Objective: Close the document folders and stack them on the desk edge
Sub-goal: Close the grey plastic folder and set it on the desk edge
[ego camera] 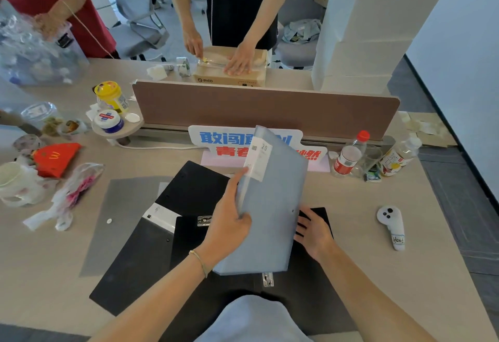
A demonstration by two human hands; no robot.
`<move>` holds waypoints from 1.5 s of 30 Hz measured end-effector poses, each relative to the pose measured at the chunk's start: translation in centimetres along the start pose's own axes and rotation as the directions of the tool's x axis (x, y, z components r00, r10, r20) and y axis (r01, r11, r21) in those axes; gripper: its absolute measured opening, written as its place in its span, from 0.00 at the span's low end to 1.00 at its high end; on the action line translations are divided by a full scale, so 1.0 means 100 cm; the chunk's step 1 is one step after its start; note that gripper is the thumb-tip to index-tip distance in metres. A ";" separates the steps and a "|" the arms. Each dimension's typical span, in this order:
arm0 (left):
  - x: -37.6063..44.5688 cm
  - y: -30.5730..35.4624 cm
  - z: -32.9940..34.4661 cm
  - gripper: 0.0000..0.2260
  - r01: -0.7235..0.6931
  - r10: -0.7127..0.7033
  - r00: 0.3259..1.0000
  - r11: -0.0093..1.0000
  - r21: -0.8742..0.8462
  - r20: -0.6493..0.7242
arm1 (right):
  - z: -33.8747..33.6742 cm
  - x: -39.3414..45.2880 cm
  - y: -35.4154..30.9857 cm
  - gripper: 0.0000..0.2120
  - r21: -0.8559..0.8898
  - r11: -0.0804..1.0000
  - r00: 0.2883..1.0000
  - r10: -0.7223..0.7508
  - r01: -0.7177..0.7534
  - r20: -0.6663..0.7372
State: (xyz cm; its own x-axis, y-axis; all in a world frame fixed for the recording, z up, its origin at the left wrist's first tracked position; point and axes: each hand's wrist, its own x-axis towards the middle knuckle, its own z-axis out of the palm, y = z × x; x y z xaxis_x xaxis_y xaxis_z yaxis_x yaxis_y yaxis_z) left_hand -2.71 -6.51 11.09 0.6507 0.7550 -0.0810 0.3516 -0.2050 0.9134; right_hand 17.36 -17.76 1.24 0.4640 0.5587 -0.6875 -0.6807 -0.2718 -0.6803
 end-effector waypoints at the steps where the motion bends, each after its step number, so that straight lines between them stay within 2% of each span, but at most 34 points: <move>1: 0.000 -0.002 -0.002 0.36 0.017 -0.017 1.000 1.000 -0.006 -0.004 | -0.003 -0.001 -0.001 0.15 0.012 1.000 1.000 -0.005 0.005 0.001; 8: 0.006 -0.009 0.007 0.37 0.109 -0.114 0.992 0.990 -0.094 -0.056 | -0.016 -0.024 -0.016 0.13 -0.065 0.986 0.986 -0.159 0.155 -0.053; 14: 0.015 -0.016 0.039 0.43 0.183 -0.172 0.981 0.972 -0.145 0.084 | -0.059 -0.039 -0.026 0.22 -0.151 0.953 0.930 -0.293 0.264 -0.224; 17: 0.014 -0.014 0.069 0.39 0.205 -0.182 0.973 0.964 -0.169 0.140 | -0.084 -0.055 -0.033 0.23 -0.234 0.917 0.878 -0.382 0.322 -0.290; 19: 0.013 -0.009 0.093 0.33 0.238 -0.211 0.964 0.956 -0.174 0.162 | -0.104 -0.062 -0.035 0.23 -0.273 0.899 0.843 -0.422 0.342 -0.333; 22: 0.012 -0.005 0.131 0.26 0.283 -0.251 0.948 0.946 -0.158 0.193 | -0.139 -0.071 -0.032 0.23 -0.319 0.891 0.804 -0.436 0.324 -0.404; 26: 0.008 -0.003 0.174 0.30 0.303 -0.267 0.918 0.949 -0.084 0.292 | -0.186 -0.084 -0.023 0.23 -0.400 0.866 0.747 -0.474 0.300 -0.466; 30: -0.001 -0.002 0.211 0.28 0.336 -0.301 0.872 0.942 -0.024 0.386 | -0.228 -0.088 -0.010 0.24 -0.418 0.870 0.727 -0.463 0.262 -0.507; 36: -0.018 -0.019 0.257 0.23 0.469 -0.430 0.752 0.881 0.051 0.500 | -0.282 -0.088 0.016 0.24 -0.424 0.890 0.749 -0.395 0.168 -0.533; 45: -0.037 -0.040 0.307 0.19 0.628 -0.586 0.635 0.771 0.105 0.503 | -0.329 -0.075 0.053 0.24 -0.407 0.911 0.771 -0.300 0.058 -0.562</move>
State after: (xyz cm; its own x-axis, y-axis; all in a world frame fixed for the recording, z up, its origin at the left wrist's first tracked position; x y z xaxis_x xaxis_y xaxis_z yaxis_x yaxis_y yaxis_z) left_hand 14.13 -27.57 -4.52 0.5461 0.2863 -0.7872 0.7505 0.2501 0.6117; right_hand 28.90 -49.18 -5.60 0.8805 0.0722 -0.4685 -0.3625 -0.5343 -0.7636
